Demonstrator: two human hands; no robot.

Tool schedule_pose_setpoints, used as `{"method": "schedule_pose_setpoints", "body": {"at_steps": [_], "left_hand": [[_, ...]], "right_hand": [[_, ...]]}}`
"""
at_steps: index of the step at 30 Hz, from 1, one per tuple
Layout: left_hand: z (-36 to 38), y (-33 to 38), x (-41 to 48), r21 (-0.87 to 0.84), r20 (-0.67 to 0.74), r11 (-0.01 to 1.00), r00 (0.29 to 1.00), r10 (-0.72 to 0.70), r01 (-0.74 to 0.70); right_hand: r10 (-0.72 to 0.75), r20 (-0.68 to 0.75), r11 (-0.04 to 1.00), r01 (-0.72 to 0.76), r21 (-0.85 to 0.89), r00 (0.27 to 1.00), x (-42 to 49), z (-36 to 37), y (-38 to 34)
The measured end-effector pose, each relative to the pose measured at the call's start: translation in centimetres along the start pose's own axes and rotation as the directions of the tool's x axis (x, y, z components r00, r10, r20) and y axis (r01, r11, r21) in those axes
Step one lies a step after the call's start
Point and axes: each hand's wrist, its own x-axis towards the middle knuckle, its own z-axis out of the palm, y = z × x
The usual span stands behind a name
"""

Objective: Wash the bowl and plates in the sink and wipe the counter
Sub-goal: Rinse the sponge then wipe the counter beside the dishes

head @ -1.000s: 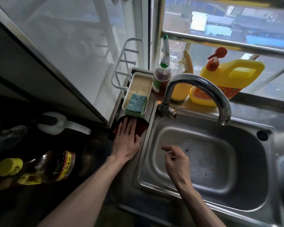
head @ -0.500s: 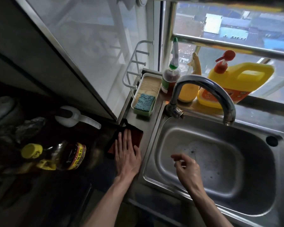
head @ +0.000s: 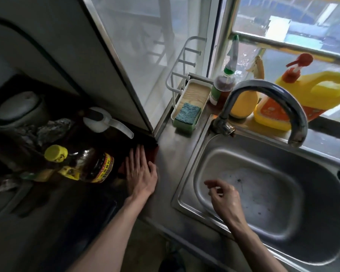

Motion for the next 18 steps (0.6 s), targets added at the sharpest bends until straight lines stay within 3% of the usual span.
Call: {"method": "schedule_pose_setpoints", "body": {"at_steps": [7,12,15,18], "left_hand": [[1.4,1.3,-6.6,-0.026,-0.004,0.999,0.999,-0.044,0.044],[1.8,6.7,-3.3,-0.151,0.190,0.953,0.938,0.289,-0.263],[1.8,10.7,0.9,-0.223,0.293,0.917,0.874,0.387,-0.331],[1.9,12.7,3.8,-0.162,0.367,0.881,0.802,0.471,-0.444]], "right_hand": [[-0.024,0.017,1.000,0.025,-0.013,1.000,0.4,0.9,-0.8],[-0.034,-0.037,0.999,0.034,0.004,0.999,0.8,-0.7,0.2],[-0.030,-0.056,1.000,0.029,-0.007,0.998,1.3,-1.7,0.8],[-0.017,-0.066,1.000,0.016,-0.022,0.998,2.0,-2.4,1.2]]}}
